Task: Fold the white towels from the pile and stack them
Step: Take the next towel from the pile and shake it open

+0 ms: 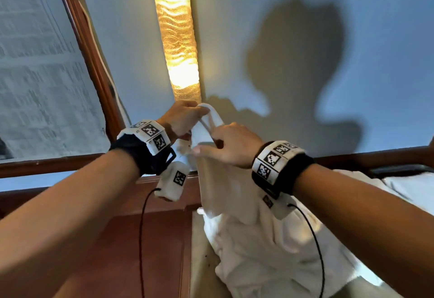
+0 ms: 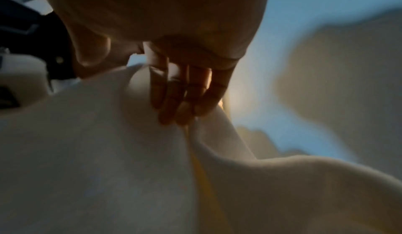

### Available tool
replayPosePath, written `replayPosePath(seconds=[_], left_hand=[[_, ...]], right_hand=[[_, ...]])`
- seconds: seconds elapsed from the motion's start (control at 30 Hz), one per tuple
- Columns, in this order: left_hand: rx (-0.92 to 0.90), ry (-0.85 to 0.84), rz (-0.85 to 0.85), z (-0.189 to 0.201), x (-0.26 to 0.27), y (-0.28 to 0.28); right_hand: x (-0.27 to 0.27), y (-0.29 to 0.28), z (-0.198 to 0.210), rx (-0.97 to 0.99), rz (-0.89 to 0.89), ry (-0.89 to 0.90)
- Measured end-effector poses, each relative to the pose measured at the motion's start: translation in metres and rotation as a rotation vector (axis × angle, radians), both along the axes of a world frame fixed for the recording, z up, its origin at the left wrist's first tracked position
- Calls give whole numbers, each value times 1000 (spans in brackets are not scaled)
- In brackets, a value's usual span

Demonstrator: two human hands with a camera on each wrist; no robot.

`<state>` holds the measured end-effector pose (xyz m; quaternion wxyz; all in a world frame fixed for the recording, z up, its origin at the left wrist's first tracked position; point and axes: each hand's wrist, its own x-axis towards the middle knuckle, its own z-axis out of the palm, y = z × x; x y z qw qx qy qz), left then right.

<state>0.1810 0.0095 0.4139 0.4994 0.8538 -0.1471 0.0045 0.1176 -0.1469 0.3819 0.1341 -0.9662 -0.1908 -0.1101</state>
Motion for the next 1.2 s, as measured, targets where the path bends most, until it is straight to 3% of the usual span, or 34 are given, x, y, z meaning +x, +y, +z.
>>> replayPosePath(seconds=[0.23,0.47,0.6,0.67,0.77,0.83,0.97,1.2], left_hand=[[117,-87,14,7,-20,49],[334,-183,-321,-14,-54,169],[252,-220,-287,-23,-69,242],[202,-180,-238,-26,-78,274],[275,-176,-141,-37,-85,308],[278,-176,-128,-45,-94,315],[8,-184,-339,-54,-128,291],[-132,-320,-316,-39,-151,278]], right_hand=[[-19,12,8,60,-142,68],[-54,35,35,54,-389,-63],[-79,62,36,266,-506,-199],[-90,90,37,460,-470,-280],[-101,154,49,614,-257,-249],[-106,201,53,518,-108,-218],[-110,259,40,169,21,-138],[-115,244,31,133,0,-140]])
